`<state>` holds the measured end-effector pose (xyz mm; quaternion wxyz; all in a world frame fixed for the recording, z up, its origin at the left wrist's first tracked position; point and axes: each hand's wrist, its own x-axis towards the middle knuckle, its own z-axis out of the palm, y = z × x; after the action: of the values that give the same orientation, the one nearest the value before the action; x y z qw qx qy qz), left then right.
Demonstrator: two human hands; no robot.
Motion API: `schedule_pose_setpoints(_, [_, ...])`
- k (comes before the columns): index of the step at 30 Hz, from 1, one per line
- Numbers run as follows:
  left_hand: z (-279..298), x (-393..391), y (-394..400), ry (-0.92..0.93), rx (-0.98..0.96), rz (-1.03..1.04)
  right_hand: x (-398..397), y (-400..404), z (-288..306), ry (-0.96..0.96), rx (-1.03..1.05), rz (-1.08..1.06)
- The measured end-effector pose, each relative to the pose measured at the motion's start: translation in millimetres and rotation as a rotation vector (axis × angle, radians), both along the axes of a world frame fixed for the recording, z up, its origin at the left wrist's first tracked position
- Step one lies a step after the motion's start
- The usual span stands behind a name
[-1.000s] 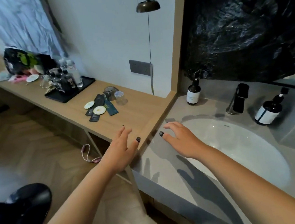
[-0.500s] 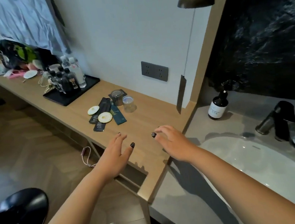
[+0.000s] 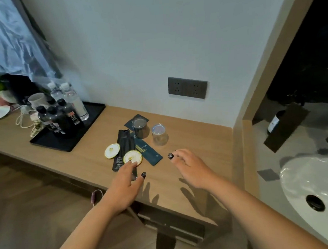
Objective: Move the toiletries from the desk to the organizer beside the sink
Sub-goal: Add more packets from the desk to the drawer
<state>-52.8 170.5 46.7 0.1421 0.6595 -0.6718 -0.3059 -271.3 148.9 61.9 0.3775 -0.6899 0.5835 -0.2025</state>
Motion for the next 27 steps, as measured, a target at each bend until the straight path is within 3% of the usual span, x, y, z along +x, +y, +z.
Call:
schedule_pose_setpoints(12, [-52, 69, -75, 0.118, 0.143, 0.067, 84, -70, -41, -0.056, 0.194, -0.119])
schedule_pose_setpoints(19, [-85, 85, -123, 0.166, 0.223, 0.303, 100, -110, -79, -0.136, 0.299, -0.247])
schedule_pose_setpoints(27, [-120, 94, -169, 0.102, 0.238, 0.449, 119, -125, -106, -0.071, 0.493, -0.189])
